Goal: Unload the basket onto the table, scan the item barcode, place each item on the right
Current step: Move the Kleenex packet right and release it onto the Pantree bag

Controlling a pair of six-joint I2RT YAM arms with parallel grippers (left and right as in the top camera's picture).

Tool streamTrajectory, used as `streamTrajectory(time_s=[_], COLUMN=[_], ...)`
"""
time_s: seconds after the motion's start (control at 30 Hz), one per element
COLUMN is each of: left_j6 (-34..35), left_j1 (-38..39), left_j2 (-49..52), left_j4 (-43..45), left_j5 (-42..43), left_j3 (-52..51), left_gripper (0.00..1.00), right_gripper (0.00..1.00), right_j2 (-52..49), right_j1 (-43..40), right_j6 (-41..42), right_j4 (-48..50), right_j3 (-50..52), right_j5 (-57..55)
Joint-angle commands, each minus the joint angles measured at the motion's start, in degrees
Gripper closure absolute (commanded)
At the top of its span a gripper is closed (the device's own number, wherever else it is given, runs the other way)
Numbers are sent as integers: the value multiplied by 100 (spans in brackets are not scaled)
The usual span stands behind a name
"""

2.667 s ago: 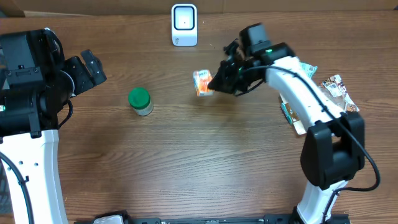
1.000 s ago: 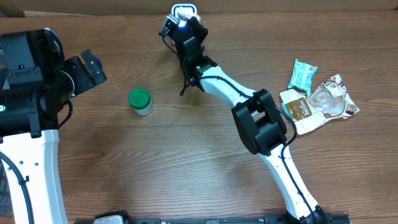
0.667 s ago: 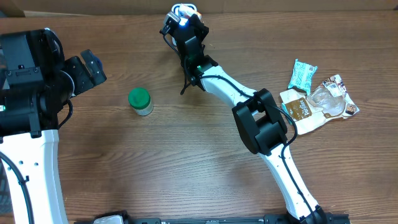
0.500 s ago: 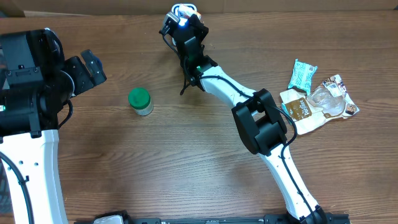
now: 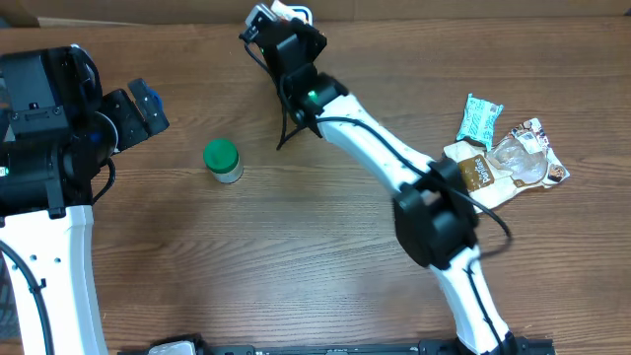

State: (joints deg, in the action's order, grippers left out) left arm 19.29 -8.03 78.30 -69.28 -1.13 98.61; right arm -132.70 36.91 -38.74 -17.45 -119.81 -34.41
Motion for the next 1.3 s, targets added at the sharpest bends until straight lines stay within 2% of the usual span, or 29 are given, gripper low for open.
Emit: streamTrajectory(time_s=[0.0,0.07,0.17,0.37,0.5,0.6,0.73,0.93,1.17,1.2,1.27], left_j6=[-46,-48,-48,-46,-46,-46,-48,-48,-48,-46,-48], left_j1=[-24,-24,-24,-24,-24,-24,-24,-24,-24,-24,-24], left_j2=[17,17,17,17,17,17,17,17,17,17,17], left_j4=[9,9,9,7,9,9,9,9,9,9,9], left_j5=[-37,-39,-39,-37,-39,-37,-37,-39,-39,-37,-39], left_j3=[2,2,2,2,2,2,2,2,2,2,2], left_gripper=[0,1,0,0,0,0,0,0,0,0,0], right_gripper=[96,96,96,96,96,96,96,96,95,92,75], right_j2=[997,1386,1899,2835,2994,2970,2970,2970,2970,2970,2970], right_j1=[48,7,-74,-402,-1084,-1786,-2691,-3875,-4603,-4656,-4728], right_j6=[1652,2514,3235,4804,5845,6260,6317,6601,6601,6601,6596], right_j4=[-791,-1471,-2371,-4489,-5812,-6432,-6505,-5759,-4817,-4747,-4706], right_j3=[-48,-48,-48,-48,-46,175,872,2221,3397,3484,3578], right_j5=[1161,1781,2378,2441,2444,2444,2446,2758,3025,3027,3025])
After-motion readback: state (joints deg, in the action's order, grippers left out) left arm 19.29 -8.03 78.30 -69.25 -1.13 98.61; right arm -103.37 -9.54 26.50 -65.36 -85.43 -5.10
